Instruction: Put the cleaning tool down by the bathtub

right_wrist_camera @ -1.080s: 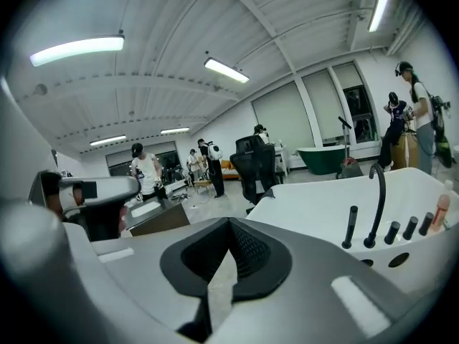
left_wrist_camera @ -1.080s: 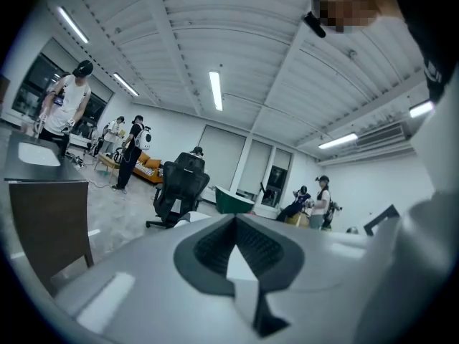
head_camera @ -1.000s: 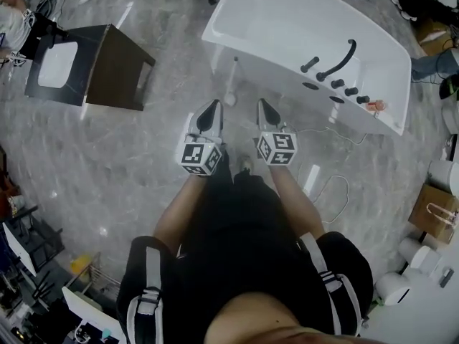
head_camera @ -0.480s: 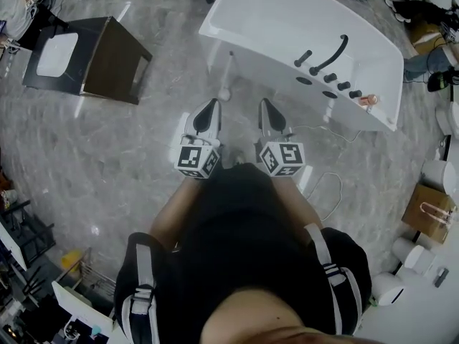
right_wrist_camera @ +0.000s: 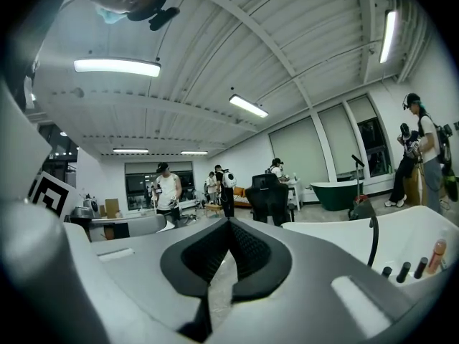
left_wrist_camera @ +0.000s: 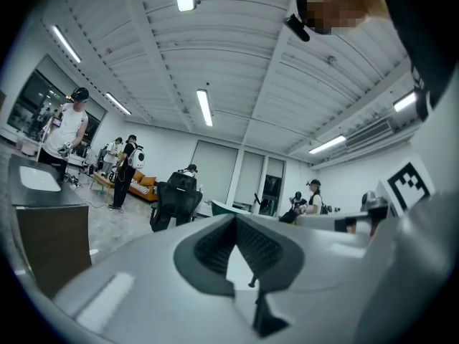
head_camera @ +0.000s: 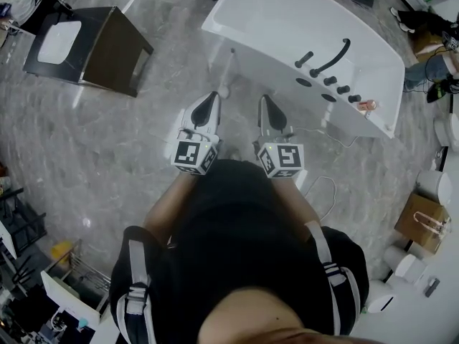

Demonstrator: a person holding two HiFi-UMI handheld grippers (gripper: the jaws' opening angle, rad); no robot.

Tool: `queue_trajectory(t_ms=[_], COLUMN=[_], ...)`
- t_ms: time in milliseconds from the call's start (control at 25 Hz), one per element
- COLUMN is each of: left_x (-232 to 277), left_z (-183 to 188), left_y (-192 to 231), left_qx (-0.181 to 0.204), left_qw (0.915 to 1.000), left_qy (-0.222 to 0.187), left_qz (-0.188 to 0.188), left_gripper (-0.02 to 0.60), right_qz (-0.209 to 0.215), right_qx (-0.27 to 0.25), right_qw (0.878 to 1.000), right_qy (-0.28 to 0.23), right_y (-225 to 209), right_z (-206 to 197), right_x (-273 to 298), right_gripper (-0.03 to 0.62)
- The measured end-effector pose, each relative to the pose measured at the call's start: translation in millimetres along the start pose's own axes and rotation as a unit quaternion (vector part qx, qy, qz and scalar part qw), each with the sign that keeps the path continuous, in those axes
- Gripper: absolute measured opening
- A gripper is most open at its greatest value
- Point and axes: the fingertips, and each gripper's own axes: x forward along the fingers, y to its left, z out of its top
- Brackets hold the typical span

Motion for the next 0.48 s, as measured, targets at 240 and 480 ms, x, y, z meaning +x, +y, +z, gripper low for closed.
queue_trajectory(t_ms=[240,480], left_x=[4,6], left_z=[1,0], left_y=[-6,-7], left_qx=[0.008,0.010], left_qw=[1.0000,0.9999], left_qy=[-0.003,-0.003], left_qz=[-0.001,-0.005], left_gripper=[0.008,0.008], right_qz=[0.014,0.013], right_qx=[0.000,-0.014], right_qw=[1.000,1.000], right_qy=[-0.018,-0.017], right_y=[0,1], right_z=[15,15], right_x=[1,2], right_gripper=[-0.002,-0.002])
